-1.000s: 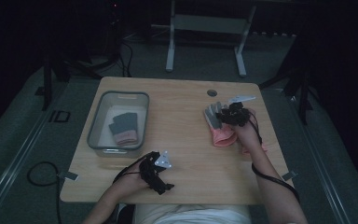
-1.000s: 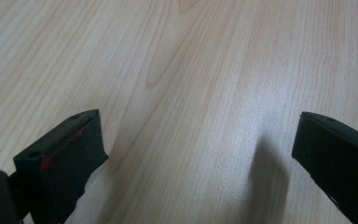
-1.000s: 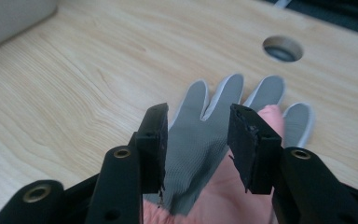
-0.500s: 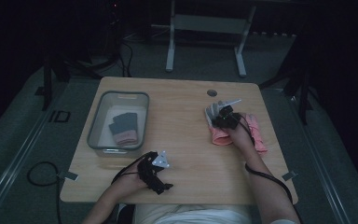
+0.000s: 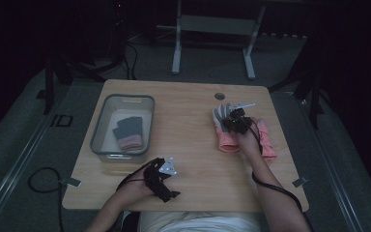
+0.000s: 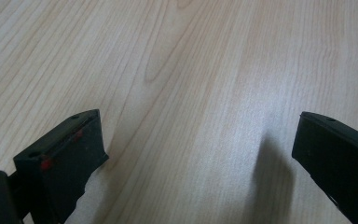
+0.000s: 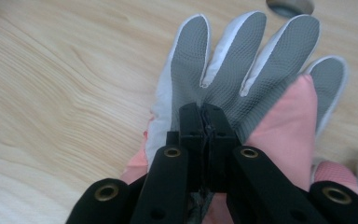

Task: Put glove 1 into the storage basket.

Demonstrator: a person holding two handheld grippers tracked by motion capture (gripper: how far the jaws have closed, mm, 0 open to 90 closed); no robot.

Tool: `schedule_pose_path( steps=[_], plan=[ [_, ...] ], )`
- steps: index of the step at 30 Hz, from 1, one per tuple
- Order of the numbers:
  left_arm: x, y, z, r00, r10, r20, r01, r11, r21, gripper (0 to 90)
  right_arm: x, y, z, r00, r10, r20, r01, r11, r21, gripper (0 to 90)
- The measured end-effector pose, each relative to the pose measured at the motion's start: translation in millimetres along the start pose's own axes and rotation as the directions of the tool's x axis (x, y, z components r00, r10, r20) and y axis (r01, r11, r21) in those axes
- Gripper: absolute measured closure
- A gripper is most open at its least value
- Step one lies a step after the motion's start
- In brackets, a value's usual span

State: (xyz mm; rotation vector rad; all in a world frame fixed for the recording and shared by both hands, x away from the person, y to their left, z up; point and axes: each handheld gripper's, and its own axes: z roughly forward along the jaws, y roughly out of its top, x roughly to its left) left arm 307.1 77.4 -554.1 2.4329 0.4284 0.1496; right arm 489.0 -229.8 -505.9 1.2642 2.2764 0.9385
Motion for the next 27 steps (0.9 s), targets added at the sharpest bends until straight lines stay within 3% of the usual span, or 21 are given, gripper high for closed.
schedule_pose_path(
  steps=[3,8,12,14,20,27],
  plan=[
    [0.1,-0.2,0.1,1.0000,0.004,-0.001,-0.004,1.0000,-0.005,1.9,10.6,5.8,-15.3,0.9998,0.021,0.005,-0.021,0.999,-0.035,88.1],
    [-0.4,0.3,-0.6,0.9999,0.006,0.010,-0.006,1.0000,-0.006,1.9,44.9,16.9,-51.1,0.9998,-0.005,0.022,0.006,0.997,-0.071,88.2],
    [-0.9,0.4,-0.8,0.9999,0.009,0.006,-0.008,1.0000,-0.005,1.9,59.1,19.8,-67.4,0.9998,-0.003,0.017,0.004,0.996,-0.087,88.2],
    [-0.7,0.2,-0.9,1.0000,0.007,0.000,-0.007,1.0000,-0.006,1.9,73.8,16.9,-77.4,0.9998,0.006,0.021,-0.004,0.995,-0.096,88.2],
    [-1.0,-0.3,-1.0,1.0000,0.007,-0.003,-0.007,0.9999,-0.008,1.9,96.8,-2.2,-68.1,0.9992,0.039,0.005,-0.038,0.998,-0.053,88.1],
    [-0.2,-1.6,-1.8,0.9997,0.008,-0.021,-0.008,0.9999,-0.013,1.7,110.7,-14.2,-38.5,0.9997,0.022,-0.006,-0.022,1.000,0.014,88.1]
  ],
)
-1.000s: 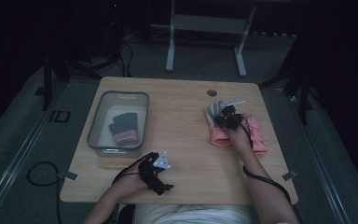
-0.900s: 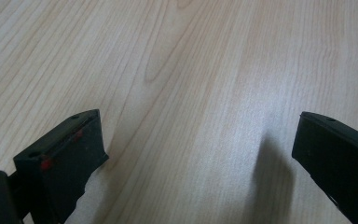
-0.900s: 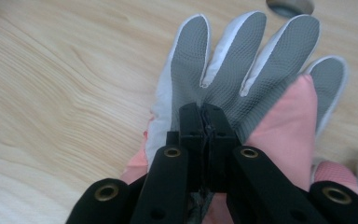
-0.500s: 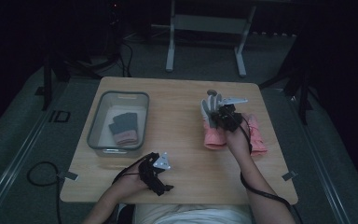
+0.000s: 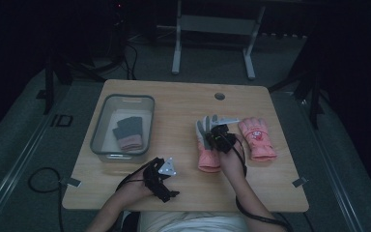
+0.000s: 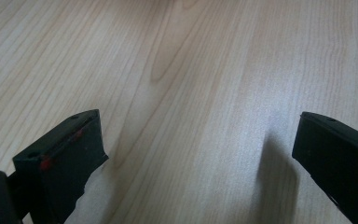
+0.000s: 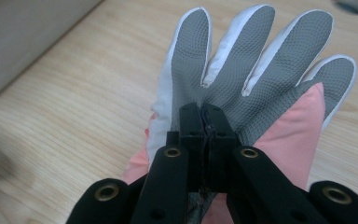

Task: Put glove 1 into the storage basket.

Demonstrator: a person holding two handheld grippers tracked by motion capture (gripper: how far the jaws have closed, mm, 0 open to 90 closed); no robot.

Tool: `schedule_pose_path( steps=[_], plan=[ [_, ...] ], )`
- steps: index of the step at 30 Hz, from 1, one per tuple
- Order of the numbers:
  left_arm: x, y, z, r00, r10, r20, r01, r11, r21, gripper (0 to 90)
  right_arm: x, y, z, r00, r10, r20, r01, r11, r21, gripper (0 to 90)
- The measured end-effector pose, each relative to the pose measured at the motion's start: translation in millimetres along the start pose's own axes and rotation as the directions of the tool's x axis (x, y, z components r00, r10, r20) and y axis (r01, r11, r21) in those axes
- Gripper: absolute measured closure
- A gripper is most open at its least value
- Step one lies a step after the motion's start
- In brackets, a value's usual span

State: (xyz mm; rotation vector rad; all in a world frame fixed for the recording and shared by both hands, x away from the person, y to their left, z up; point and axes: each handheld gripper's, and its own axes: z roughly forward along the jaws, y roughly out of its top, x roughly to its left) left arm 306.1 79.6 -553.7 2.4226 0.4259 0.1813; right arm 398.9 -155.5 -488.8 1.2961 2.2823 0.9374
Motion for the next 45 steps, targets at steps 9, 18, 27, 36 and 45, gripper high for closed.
schedule_pose_path(
  steps=[9,18,27,36,45],
  plan=[
    [0.3,-1.0,0.0,1.0000,0.001,-0.005,-0.001,1.0000,-0.001,1.7,-2.3,2.4,33.7,0.9997,-0.018,0.018,0.017,0.998,0.055,87.9],
    [0.3,-1.9,0.7,1.0000,0.000,0.005,0.000,1.0000,0.005,1.7,-6.3,-1.1,53.4,1.0000,0.007,0.007,-0.007,0.998,0.058,86.2],
    [0.6,-1.8,1.5,0.9999,-0.002,0.013,0.002,1.0000,0.006,1.7,-7.6,-1.5,53.6,0.9987,-0.023,-0.046,0.025,0.999,0.046,85.3],
    [0.4,-2.0,1.4,0.9998,0.006,0.018,-0.006,0.9999,0.015,1.7,-8.1,5.7,40.8,0.9966,0.000,-0.082,0.001,1.000,0.020,70.5],
    [0.2,-2.1,2.1,0.9997,0.004,0.023,-0.004,0.9999,0.017,1.7,-23.3,17.0,-9.9,0.9935,-0.059,-0.098,0.050,0.995,-0.089,64.0]
  ],
)
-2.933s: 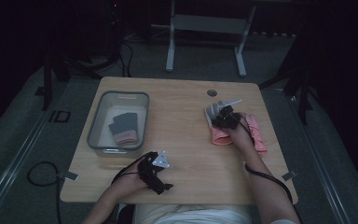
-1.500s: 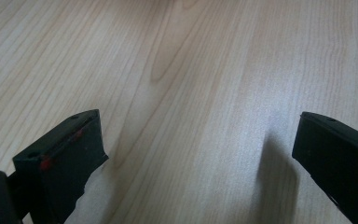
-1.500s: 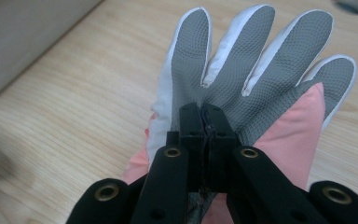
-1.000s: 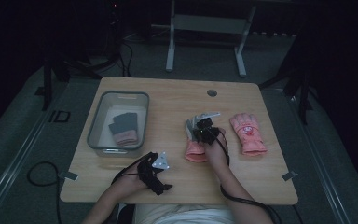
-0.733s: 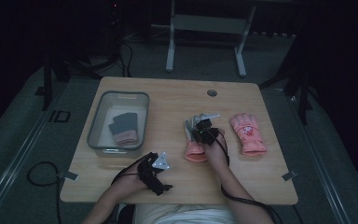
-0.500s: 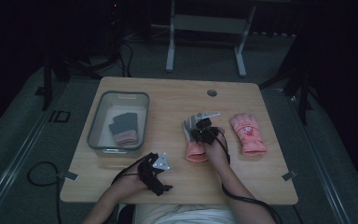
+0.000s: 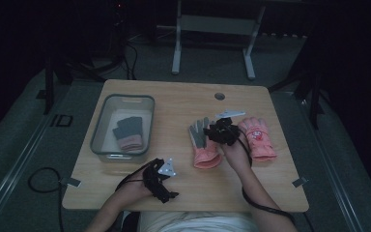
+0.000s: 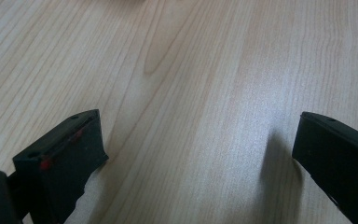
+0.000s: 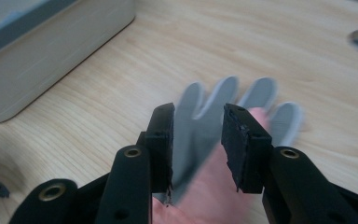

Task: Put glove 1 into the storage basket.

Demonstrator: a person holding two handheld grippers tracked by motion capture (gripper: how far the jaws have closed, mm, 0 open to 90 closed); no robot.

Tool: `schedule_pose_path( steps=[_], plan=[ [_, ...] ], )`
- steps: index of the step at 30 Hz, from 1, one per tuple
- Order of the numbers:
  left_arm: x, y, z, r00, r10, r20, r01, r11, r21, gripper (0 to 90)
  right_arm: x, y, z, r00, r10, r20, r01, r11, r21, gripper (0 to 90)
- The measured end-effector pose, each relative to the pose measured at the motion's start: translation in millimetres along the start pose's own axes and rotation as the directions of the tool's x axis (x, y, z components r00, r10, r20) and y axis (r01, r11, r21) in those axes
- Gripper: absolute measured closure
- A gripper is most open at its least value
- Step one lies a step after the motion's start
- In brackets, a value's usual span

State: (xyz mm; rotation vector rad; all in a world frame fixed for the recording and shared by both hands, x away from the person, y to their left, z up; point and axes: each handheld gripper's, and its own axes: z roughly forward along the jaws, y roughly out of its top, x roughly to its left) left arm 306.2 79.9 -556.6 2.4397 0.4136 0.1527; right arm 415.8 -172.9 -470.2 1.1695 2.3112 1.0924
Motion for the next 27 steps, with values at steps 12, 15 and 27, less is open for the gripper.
schedule_pose_path(
  steps=[12,15,27],
  plan=[
    [-0.4,-0.3,0.6,1.0000,0.004,-0.003,-0.004,1.0000,0.004,1.7,-74.6,-18.3,-61.9,0.9949,0.017,0.100,-0.010,0.997,-0.072,63.4],
    [-0.5,-0.1,0.4,1.0000,0.006,-0.001,-0.006,1.0000,0.001,1.7,-92.8,-29.4,-69.9,0.9909,0.022,0.133,-0.014,0.998,-0.060,63.0],
    [0.0,0.1,0.5,1.0000,0.004,0.002,-0.004,1.0000,0.003,1.7,-149.4,-75.9,-64.1,0.9760,0.047,0.213,-0.057,0.997,0.043,55.7]
  ],
)
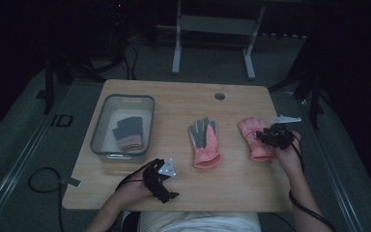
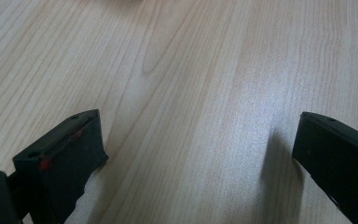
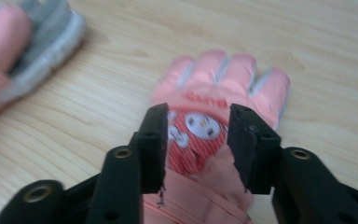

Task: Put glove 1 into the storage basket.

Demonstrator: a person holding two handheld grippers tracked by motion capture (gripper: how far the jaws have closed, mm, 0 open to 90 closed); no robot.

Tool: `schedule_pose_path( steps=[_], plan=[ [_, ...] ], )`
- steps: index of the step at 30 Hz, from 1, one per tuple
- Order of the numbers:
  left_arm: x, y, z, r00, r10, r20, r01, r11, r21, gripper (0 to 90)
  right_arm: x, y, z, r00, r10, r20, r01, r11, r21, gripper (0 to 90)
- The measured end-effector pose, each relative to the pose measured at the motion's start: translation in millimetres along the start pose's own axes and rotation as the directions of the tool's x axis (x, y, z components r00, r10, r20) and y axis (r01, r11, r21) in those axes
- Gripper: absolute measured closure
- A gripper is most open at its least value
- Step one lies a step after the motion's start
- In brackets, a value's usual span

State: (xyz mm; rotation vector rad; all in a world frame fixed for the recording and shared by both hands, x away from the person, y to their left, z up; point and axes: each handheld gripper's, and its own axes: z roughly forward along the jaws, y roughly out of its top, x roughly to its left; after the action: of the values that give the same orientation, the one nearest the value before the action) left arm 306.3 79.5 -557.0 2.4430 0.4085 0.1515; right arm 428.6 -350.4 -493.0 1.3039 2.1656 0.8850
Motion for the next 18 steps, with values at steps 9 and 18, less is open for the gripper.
schedule_pose_path(
  steps=[9,18],
  plan=[
    [-0.6,0.1,0.2,1.0000,0.000,-0.003,0.000,1.0000,0.000,1.7,0.8,-12.2,22.5,0.9998,-0.016,0.016,0.015,0.999,0.032,49.7],
    [-0.7,-0.1,0.6,1.0000,-0.002,-0.007,0.002,1.0000,0.003,1.7,1.1,-18.8,35.7,0.9979,0.046,0.045,-0.048,0.998,0.045,66.0]
  ],
)
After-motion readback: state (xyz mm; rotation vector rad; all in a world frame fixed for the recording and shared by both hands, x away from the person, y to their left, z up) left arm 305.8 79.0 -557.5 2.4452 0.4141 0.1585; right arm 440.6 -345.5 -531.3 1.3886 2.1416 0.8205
